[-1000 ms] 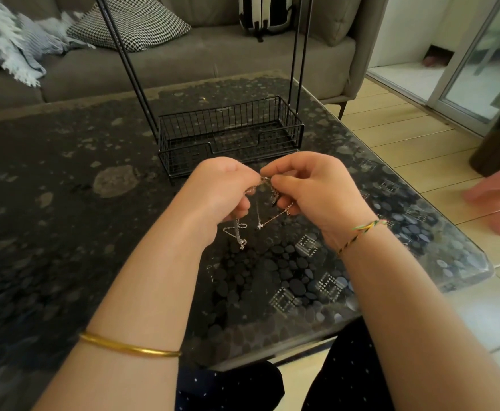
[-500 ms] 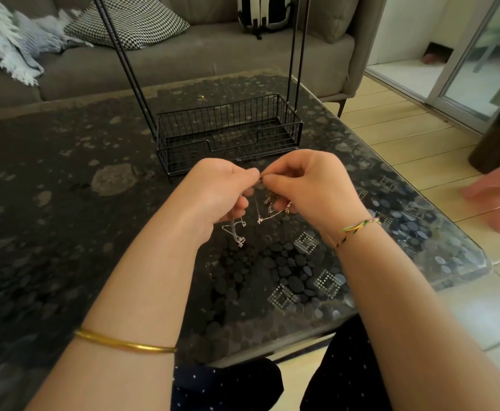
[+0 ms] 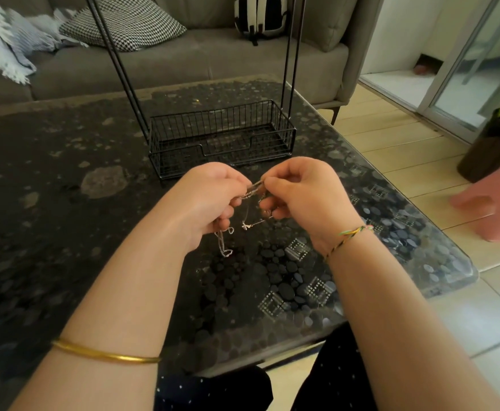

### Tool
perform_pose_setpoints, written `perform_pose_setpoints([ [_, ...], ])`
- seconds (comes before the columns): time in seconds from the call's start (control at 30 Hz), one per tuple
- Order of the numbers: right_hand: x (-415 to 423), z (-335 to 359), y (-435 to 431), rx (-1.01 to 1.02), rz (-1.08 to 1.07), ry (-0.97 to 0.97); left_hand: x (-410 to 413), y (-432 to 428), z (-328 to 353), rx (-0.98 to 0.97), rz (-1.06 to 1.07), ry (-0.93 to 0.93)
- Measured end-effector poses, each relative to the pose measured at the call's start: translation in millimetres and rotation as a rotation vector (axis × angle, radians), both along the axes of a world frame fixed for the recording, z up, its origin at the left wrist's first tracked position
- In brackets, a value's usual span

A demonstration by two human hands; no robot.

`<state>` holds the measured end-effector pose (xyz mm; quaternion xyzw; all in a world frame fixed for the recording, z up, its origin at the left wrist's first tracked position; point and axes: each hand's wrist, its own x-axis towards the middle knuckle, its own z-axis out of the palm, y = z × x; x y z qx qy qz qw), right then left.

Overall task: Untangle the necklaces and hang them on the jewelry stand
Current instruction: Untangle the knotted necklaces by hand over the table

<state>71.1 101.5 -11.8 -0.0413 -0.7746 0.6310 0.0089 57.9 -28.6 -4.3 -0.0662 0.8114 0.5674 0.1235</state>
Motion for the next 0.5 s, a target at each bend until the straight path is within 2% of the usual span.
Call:
perform_pose_setpoints([
  [0.33,-0.1,1.5,-1.2,-0.027,-0.02,0.037,0.7,-1.4,-0.9,-0.038,-0.022,0.052],
  [0.5,-1.3,2.1,-3.7,-0.135,0.047,-0.07,0.3,0.7,-0.6,-0.017,-0.002,0.066],
])
